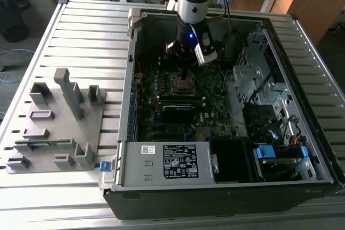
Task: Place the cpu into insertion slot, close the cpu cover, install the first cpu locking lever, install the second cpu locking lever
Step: 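Install the second cpu locking lever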
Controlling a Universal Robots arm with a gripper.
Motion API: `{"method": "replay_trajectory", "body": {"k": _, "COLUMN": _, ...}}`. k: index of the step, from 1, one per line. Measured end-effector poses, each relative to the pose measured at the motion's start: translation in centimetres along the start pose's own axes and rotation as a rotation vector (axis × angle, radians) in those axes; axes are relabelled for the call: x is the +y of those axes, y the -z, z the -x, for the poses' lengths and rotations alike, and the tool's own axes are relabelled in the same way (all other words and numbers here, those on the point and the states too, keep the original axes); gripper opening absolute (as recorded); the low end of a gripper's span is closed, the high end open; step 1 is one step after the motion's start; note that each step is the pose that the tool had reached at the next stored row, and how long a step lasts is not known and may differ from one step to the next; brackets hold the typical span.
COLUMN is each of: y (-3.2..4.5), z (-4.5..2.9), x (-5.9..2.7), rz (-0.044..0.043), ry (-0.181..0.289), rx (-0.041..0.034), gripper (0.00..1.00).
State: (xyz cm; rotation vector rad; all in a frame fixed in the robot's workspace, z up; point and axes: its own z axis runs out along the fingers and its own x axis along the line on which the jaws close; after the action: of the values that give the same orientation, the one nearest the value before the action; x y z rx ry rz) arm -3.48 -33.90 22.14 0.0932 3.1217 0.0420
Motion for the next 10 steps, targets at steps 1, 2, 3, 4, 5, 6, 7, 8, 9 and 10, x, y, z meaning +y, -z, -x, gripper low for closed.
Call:
{"method": "replay_trajectory", "body": {"k": 1, "y": 0.0, "z": 0.0, "x": 0.0, "rz": -0.0001, "ry": 0.0, "rx": 0.0011, "gripper": 0.1}}
{"method": "replay_trajectory", "body": {"k": 2, "y": 0.0, "z": 0.0, "x": 0.0, "rz": -0.0002, "ry": 0.0, "rx": 0.0021, "gripper": 0.1}}
{"method": "replay_trajectory", "body": {"k": 3, "y": 0.0, "z": 0.0, "x": 0.0, "rz": 0.0, "ry": 0.0, "rx": 0.0032, "gripper": 0.1}}
{"method": "replay_trajectory", "body": {"k": 4, "y": -0.01, "z": 0.0, "x": 0.0, "rz": 0.0, "ry": 0.0, "rx": 0.004, "gripper": 0.1}}
{"method": "replay_trajectory", "body": {"k": 5, "y": -0.01, "z": 0.0, "x": 0.0, "rz": -0.0001, "ry": 0.0, "rx": 0.005, "gripper": 0.1}}
{"method": "replay_trajectory", "body": {"k": 6, "y": -0.01, "z": 0.0, "x": 0.0, "rz": -0.0001, "ry": 0.0, "rx": 0.0061, "gripper": 0.1}}
{"method": "replay_trajectory", "body": {"k": 7, "y": -0.01, "z": 0.0, "x": 0.0, "rz": -0.0001, "ry": 0.0, "rx": 0.0071, "gripper": 0.1}}
{"method": "replay_trajectory", "body": {"k": 8, "y": -0.01, "z": 0.0, "x": 0.0, "rz": -0.0003, "ry": 0.0, "rx": 0.0081, "gripper": 0.1}}
{"method": "replay_trajectory", "body": {"k": 9, "y": -0.01, "z": 0.0, "x": 0.0, "rz": -0.0003, "ry": 0.0, "rx": 0.0091, "gripper": 0.1}}
{"method": "replay_trajectory", "body": {"k": 10, "y": -0.01, "z": 0.0, "x": 0.0, "rz": -0.0004, "ry": 0.0, "rx": 0.0101, "gripper": 0.1}}
